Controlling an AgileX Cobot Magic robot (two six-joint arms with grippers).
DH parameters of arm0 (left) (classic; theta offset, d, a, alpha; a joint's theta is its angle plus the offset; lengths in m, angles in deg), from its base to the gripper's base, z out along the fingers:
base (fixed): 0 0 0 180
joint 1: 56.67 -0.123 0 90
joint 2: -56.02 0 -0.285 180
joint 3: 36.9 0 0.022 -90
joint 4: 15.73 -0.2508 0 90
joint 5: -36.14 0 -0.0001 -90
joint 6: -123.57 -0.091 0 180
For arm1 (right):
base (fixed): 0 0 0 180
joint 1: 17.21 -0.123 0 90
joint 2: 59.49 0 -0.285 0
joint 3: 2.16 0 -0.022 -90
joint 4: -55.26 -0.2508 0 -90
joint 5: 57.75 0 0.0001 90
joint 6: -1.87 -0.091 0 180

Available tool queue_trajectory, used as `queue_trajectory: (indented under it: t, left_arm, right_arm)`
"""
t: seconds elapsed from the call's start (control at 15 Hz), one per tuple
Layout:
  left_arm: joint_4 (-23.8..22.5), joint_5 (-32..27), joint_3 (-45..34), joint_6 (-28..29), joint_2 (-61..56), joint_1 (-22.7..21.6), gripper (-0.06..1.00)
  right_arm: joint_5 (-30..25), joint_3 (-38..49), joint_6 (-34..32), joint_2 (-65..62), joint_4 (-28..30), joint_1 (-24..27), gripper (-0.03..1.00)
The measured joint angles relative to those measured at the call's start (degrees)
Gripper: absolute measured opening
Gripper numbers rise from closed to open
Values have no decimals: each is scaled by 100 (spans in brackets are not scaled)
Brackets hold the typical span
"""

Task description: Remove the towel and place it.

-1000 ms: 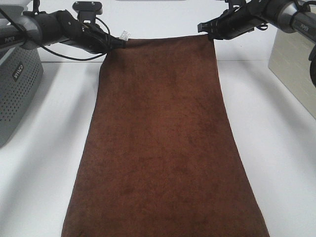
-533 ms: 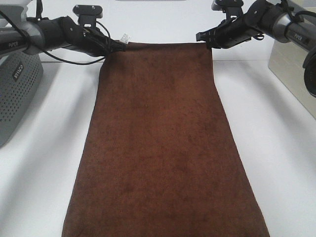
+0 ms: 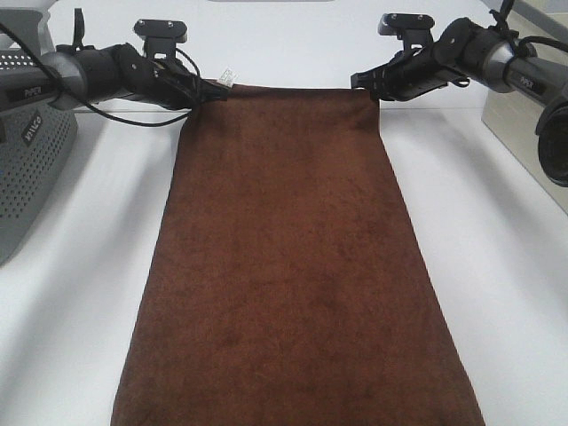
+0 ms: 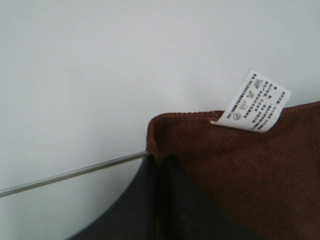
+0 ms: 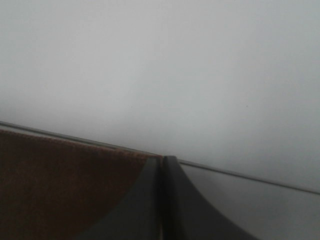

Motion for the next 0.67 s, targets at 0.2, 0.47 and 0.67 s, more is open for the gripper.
queue_trajectory:
  t: [0.2, 0.47, 0.67]
  left_arm:
    - [0, 120, 0, 0, 17, 0, 0]
    - [0, 160, 0, 0, 17, 0, 0]
    - [0, 258, 0, 0, 17, 6, 9]
  right_arm:
    - [46, 0, 6, 0, -11, 0, 1]
    - [46, 0, 6, 0, -17, 0, 1]
    - [46, 0, 6, 0, -17, 0, 9]
